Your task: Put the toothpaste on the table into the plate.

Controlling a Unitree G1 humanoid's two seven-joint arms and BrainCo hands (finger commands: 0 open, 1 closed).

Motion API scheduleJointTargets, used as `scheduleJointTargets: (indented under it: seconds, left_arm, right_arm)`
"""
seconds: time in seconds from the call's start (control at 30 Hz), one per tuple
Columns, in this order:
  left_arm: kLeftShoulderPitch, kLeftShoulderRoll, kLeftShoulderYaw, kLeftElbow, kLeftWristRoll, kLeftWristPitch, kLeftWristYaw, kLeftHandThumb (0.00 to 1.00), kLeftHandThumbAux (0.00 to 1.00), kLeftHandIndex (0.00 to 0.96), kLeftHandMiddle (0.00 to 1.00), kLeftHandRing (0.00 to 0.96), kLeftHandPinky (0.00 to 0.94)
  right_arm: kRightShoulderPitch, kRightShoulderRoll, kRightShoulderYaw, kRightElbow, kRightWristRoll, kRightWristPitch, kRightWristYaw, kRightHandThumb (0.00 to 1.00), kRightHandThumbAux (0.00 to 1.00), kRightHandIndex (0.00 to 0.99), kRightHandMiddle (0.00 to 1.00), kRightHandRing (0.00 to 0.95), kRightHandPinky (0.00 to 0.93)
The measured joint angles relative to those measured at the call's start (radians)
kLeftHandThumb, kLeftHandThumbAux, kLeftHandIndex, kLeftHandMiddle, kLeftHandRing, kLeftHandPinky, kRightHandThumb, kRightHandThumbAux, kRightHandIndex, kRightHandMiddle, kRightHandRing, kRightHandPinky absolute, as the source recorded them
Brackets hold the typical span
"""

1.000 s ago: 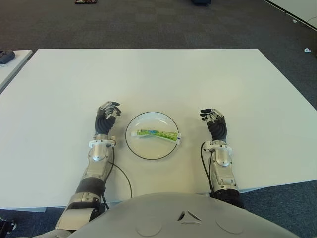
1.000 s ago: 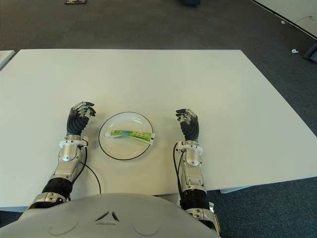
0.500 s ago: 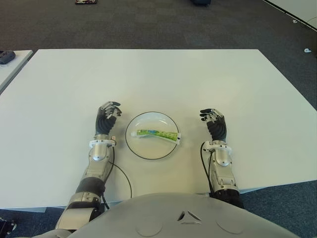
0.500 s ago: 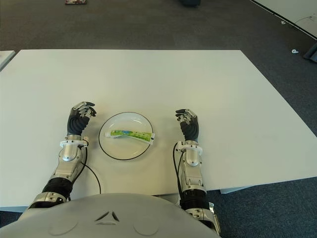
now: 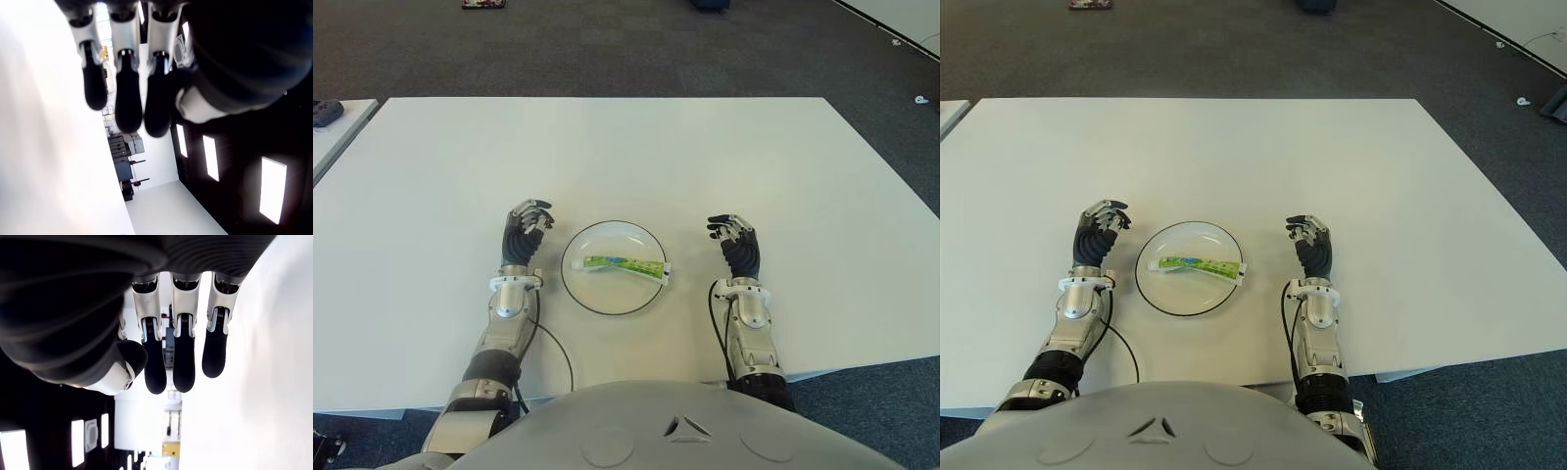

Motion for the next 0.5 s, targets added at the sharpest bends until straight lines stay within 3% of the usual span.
scheduleJointTargets:
  seconds: [0.5]
  left_arm:
    - [0.001, 0.000, -0.002, -0.003, 0.010, -0.003, 0.014, 0.699, 0.718, 0.429, 0.573, 0.579, 0.551]
  right_arm:
    - [0.003, 0.001, 0.001, -0.006, 0.015, 0.000, 0.024, 0.706, 0.731, 0.424, 0.425, 0.410, 0.414]
